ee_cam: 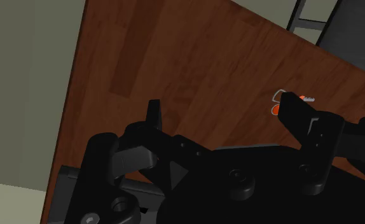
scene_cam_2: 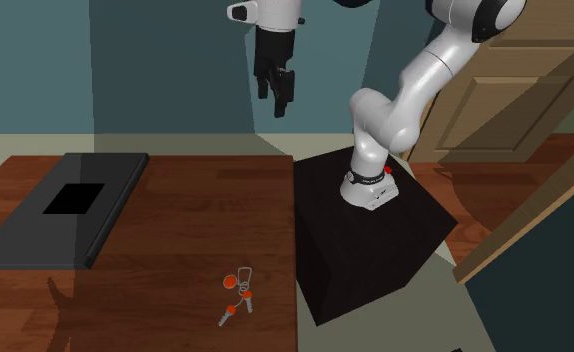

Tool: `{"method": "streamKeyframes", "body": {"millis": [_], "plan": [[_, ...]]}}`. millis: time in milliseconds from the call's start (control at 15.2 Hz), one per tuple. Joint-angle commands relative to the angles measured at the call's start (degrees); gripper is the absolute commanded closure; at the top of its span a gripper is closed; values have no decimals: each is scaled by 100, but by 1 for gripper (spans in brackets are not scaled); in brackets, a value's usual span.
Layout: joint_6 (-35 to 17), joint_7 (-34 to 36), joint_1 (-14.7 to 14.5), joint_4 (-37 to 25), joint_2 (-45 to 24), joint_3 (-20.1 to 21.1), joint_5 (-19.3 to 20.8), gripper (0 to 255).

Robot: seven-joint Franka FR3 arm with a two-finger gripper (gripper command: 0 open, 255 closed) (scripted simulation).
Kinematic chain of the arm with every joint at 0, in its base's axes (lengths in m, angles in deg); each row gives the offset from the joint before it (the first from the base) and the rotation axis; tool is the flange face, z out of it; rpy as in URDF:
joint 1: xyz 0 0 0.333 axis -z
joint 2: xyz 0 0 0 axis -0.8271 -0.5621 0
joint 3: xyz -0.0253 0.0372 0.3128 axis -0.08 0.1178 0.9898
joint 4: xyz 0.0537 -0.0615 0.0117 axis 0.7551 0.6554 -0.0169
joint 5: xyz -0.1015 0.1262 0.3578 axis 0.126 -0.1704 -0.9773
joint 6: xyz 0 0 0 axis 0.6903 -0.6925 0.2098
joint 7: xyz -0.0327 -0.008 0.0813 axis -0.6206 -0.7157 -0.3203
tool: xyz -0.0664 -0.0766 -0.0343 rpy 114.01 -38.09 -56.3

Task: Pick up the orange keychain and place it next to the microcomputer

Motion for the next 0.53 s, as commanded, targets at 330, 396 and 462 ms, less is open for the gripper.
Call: {"method": "streamKeyframes", "body": {"millis": [330, 396, 462], "plan": [[-610, 1107, 34, 259, -432, 651, -306, 0], [-735, 1326, 45, 281, -550, 782, -359, 0], [-860, 1547, 54, 292, -679, 910, -408, 0]]}}
